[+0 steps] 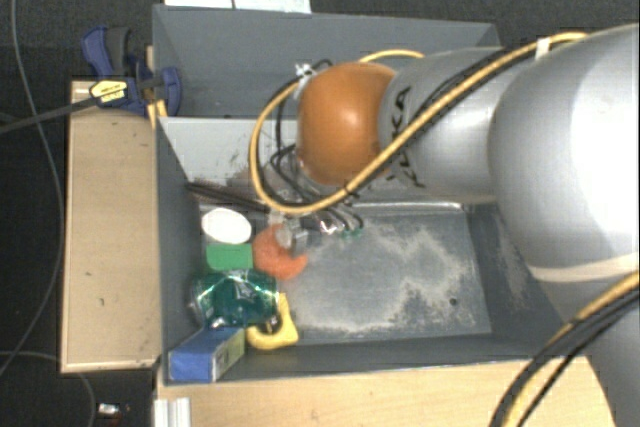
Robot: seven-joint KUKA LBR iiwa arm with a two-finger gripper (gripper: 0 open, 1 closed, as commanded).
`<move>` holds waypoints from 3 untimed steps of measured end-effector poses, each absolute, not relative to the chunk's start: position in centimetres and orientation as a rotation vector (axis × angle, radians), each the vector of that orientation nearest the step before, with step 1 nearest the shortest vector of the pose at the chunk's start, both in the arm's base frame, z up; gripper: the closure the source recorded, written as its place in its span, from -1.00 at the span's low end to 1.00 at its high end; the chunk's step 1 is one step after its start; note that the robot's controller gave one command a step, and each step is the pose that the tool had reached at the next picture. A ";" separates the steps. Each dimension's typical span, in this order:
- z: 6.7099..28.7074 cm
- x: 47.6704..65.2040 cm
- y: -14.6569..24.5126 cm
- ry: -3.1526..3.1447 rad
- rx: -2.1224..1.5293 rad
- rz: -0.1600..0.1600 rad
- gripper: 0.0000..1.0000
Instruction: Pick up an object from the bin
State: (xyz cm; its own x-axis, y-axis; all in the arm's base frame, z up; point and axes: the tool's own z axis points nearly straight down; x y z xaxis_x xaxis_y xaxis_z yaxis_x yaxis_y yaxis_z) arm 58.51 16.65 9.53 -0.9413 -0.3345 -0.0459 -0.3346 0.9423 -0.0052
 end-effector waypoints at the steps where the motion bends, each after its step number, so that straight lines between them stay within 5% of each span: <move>1: 14.2 58.4 18.2 3.007 -0.717 0.004 1.00; 3: 15.9 57.1 19.7 3.006 -0.710 0.006 1.00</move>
Offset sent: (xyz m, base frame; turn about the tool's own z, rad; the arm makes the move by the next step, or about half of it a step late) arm 0.0000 0.0000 0.0000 0.0000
